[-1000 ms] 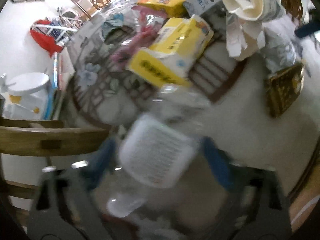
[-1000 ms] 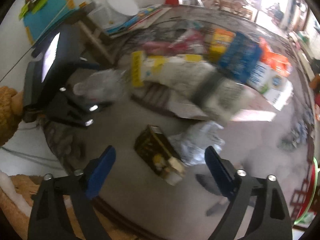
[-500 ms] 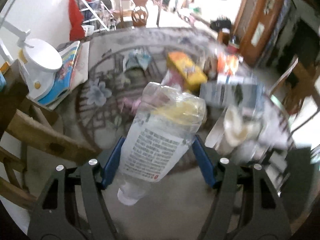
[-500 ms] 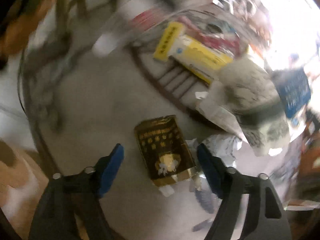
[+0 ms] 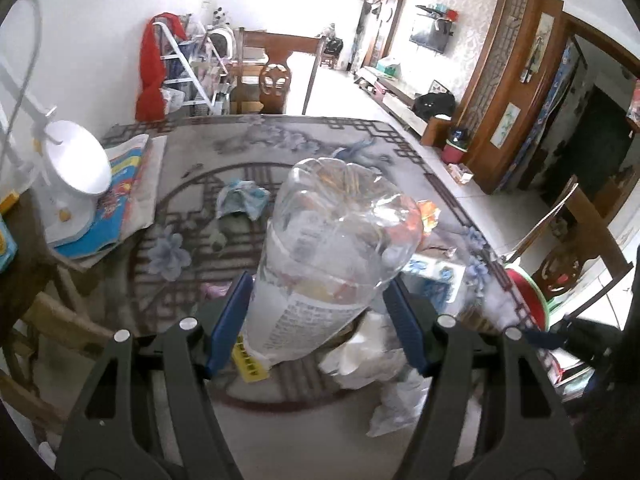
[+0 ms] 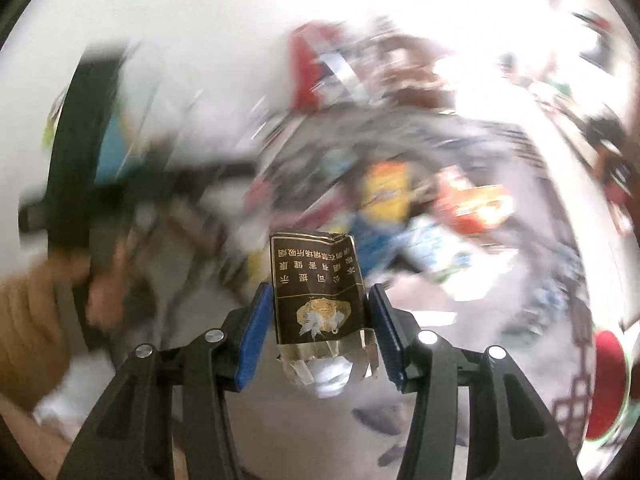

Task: Collect trash
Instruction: 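Carry both items over the red bucket and open both tools to drop them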

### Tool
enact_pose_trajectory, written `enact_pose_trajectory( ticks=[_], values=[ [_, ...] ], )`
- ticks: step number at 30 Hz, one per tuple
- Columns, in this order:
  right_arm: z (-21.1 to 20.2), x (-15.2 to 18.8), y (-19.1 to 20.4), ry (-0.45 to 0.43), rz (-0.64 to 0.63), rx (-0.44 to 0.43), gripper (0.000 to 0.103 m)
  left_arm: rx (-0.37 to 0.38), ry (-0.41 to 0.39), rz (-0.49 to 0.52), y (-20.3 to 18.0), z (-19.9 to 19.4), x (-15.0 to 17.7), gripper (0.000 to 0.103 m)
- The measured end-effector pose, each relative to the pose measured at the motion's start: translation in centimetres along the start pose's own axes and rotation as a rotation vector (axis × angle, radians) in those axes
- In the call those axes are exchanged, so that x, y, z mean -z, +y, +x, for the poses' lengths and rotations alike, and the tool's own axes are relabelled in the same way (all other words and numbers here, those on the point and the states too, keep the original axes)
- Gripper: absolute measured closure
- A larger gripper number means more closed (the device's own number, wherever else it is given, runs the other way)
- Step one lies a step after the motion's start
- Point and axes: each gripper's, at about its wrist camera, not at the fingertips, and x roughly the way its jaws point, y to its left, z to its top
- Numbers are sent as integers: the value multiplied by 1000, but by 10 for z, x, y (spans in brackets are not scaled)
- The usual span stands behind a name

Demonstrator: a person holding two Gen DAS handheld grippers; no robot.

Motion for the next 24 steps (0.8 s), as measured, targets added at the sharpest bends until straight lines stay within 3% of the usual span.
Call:
enact_pose_trajectory(
  ticks=[4, 11, 16, 21, 24],
  values=[
    [-32, 2, -45, -82, 172, 56, 55, 44, -5, 19, -30, 5, -6, 39],
    [-60, 22, -120, -106, 318, 137, 55, 110, -6, 46, -90, 20, -17, 39],
    [-81, 38, -173, -111, 378, 164, 55, 133, -7, 68, -135, 35, -22, 39],
    [-97, 52, -225, -126, 421, 185, 55, 99, -72, 89, -185, 40, -31, 40],
    [-104, 62, -256, -129, 464, 202, 54, 127, -70, 108, -209, 46, -36, 40]
  ],
)
